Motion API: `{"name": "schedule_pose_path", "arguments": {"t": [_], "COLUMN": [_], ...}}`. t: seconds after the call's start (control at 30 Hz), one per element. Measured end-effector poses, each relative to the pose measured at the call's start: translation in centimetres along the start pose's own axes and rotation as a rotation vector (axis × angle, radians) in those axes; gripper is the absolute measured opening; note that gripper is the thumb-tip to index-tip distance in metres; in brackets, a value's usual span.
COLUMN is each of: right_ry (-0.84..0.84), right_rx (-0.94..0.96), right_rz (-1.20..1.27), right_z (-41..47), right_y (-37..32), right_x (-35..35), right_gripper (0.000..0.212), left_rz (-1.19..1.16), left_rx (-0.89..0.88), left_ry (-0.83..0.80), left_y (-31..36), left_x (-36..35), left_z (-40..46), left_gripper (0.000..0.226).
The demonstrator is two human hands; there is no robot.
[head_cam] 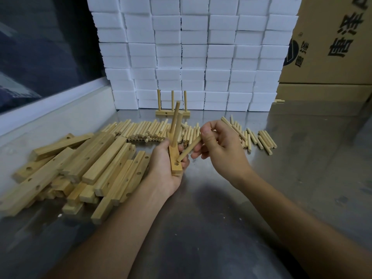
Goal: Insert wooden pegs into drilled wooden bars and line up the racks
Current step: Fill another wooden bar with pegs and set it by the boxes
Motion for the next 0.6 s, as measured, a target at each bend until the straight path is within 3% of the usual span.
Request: {"name": "schedule_pose_path", "arguments": {"t": [0.17, 0.4, 0.6], "right_ry": [-0.040, -0.224, -0.219], "right_rx": [0.096, 0.423, 0.431], "right_rz": [-0.088, -0.430, -0.438], "right_z": [0.0, -0.4, -0.3], "right_y": [-0.4, -3.2, -3.6], "right_x": [-0.1, -0.9, -0.9], "right_gripper": [0.013, 0.020, 0.014], "left_rz": [0.014, 0.051, 0.088], "left_rx": [0.023, 0.008, -0.026], "left_ry": [0.020, 0.016, -0.013], "left_y": [-0.1, 0.1, 0.1], "left_x": [0.1, 0.1, 0.1], "left_z": [0.1, -0.1, -0.1], "left_gripper": [0.032, 0.029, 0.033]}}
Point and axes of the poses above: each hand's wrist, its own z-axis towards the middle knuckle, its own x-axis out of the back of the hand, y = z × x, the point moved 2 cm from there along z, towards the middle knuckle, and after that the axes turned 5 degrees about x, right-handed, at the moved point
